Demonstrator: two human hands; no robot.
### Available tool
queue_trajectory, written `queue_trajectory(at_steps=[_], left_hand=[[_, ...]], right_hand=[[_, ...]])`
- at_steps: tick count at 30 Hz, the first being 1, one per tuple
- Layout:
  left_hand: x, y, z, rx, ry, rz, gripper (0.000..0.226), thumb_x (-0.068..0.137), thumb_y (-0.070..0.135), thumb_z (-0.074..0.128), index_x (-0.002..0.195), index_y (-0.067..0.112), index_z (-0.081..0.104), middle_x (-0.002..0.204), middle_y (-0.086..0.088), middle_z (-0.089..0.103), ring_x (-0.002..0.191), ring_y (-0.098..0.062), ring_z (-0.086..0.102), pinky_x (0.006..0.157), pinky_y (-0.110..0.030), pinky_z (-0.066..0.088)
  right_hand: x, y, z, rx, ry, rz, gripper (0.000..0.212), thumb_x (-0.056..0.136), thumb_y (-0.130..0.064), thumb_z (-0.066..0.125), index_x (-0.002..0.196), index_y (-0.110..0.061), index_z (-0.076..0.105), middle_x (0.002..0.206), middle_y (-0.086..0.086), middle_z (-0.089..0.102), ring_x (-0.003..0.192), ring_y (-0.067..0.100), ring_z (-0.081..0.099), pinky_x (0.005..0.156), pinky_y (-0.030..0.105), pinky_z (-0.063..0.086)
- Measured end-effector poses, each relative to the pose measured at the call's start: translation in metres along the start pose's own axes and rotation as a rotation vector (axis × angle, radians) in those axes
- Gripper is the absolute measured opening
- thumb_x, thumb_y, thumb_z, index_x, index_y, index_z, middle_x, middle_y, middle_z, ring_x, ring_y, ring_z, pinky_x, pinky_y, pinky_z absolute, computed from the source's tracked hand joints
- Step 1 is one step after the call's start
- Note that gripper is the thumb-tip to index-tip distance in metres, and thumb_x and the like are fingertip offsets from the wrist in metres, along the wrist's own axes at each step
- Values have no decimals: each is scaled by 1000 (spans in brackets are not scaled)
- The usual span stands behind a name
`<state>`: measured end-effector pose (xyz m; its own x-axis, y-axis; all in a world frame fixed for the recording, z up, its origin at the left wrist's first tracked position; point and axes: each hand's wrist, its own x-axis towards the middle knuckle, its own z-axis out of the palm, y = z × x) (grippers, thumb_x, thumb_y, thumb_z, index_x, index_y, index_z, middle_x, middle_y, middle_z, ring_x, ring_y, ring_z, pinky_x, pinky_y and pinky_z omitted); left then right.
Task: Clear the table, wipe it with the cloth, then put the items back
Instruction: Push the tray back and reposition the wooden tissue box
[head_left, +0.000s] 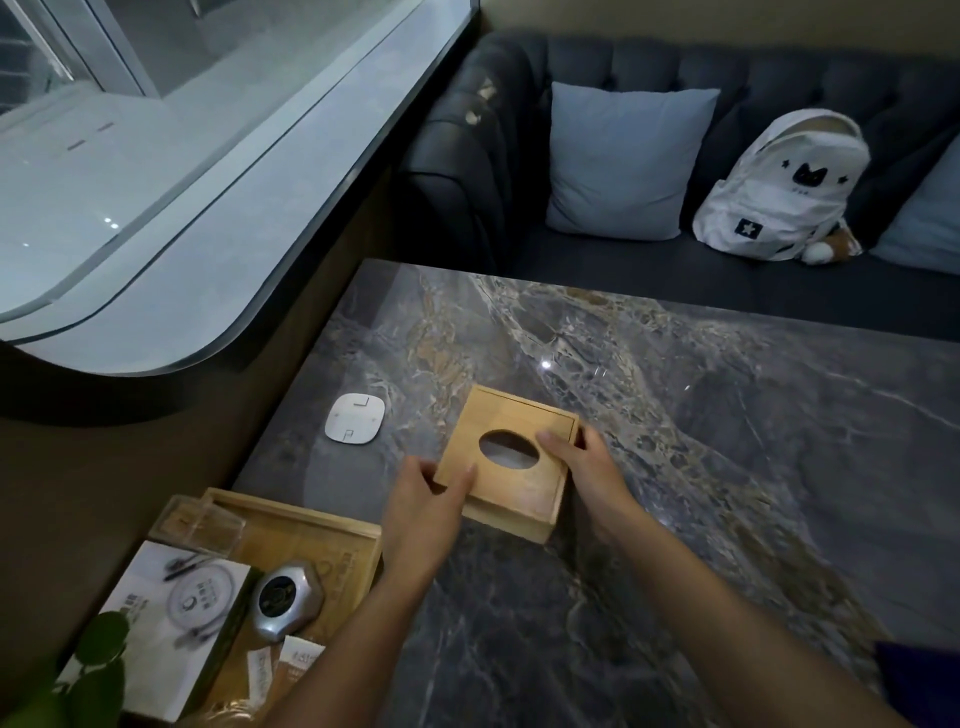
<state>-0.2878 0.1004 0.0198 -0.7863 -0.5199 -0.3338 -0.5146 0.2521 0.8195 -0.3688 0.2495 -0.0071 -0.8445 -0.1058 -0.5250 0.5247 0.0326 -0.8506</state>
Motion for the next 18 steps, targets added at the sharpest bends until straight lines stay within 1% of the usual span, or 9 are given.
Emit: queue_trajectory(at_steps=[3,5,7,8,10,12,14,16,18], left_hand=[[-9,-3,-2,33,-39,-5,37,83,43,59,105,16,49,106,-2,58,93,-16,54,78,-30,40],[-9,-4,0,-31,-37,-9,49,85,40,57,124,13,46,126,-4,53,113,-18,51,90,-30,41],[-8,-2,2,-135,-84,-33,59,88,39,54,138,14,36,140,-3,44,128,-18,43,102,-33,37],[-7,-1,4,-196,-129,-47,58,89,38,52,140,16,35,142,-2,44,127,-17,44,103,-32,37],[-4,2,7,-323,-205,-62,45,91,30,50,134,17,44,132,-2,54,112,-10,54,89,-24,44],[0,3,8,-406,-196,-83,34,91,24,50,125,16,55,116,-2,64,99,-9,59,77,-21,45],[5,0,4,-437,-162,-107,24,90,22,52,112,19,63,105,-2,68,96,-15,61,79,-28,48],[9,0,-9,-492,-140,-137,17,89,21,54,101,21,66,102,-6,70,97,-22,62,87,-39,47],[12,2,-26,-557,-107,-137,20,89,18,53,106,19,64,105,-8,68,97,-23,62,87,-37,47]], right_hand=[[-8,-2,3,-31,22,-53,55,81,-38,65,130,-22,45,121,0,60,110,21,58,101,46,45],[-16,3,5,9,24,-89,51,85,-40,60,131,-26,42,124,-2,57,113,19,56,102,44,44],[-24,11,10,59,13,-103,58,85,-43,57,137,-27,36,133,-1,53,120,20,52,106,46,40],[-25,15,13,71,13,-101,64,85,-45,56,141,-29,30,138,-1,49,124,21,48,108,47,37],[-27,19,21,70,25,-84,73,81,-53,57,143,-35,22,143,-3,43,128,21,44,110,49,33],[-25,19,27,82,24,-64,82,70,-64,59,141,-41,23,143,-4,44,127,21,45,109,50,34],[-23,16,34,92,-11,-76,82,70,-62,60,140,-41,24,142,-4,45,125,21,46,109,50,35],[-20,11,45,80,-63,-71,81,74,-58,58,143,-39,20,144,-2,42,127,22,45,110,49,34],[-17,6,62,66,-126,-69,81,74,-57,56,143,-39,18,145,-1,41,127,22,45,110,49,34]])
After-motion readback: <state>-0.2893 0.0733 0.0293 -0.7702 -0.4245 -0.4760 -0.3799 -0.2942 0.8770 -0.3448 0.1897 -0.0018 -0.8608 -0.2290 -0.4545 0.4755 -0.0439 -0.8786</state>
